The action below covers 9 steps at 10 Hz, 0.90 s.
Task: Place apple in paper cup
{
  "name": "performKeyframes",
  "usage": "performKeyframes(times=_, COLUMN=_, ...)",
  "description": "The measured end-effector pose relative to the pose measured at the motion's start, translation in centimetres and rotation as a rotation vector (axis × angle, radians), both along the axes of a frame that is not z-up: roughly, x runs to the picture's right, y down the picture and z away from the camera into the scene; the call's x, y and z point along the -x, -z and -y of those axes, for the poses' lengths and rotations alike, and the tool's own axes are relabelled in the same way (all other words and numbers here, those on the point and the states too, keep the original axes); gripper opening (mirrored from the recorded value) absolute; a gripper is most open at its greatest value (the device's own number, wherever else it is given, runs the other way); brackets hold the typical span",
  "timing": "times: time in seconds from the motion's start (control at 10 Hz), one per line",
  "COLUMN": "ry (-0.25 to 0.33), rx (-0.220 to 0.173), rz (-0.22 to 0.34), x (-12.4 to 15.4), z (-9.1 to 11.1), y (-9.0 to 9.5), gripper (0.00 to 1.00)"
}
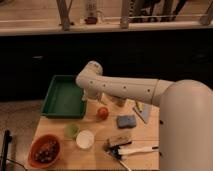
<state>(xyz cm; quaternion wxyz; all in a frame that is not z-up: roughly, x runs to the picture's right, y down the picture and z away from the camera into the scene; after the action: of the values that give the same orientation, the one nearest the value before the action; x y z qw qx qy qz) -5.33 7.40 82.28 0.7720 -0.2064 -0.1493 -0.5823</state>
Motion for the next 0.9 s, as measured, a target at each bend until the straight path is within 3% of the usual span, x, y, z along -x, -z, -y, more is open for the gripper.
performKeyframes(times=0.5, ry=-0.048, rx=0.040, rz=-0.018, x=-1.9, z=-1.6, y=-1.0, gripper=0.80)
performKeyframes(times=0.9, ry=-0.081, rx=0.085, rz=-0.034, x=-3.0, z=-3.2, y=-2.9, gripper=0.80)
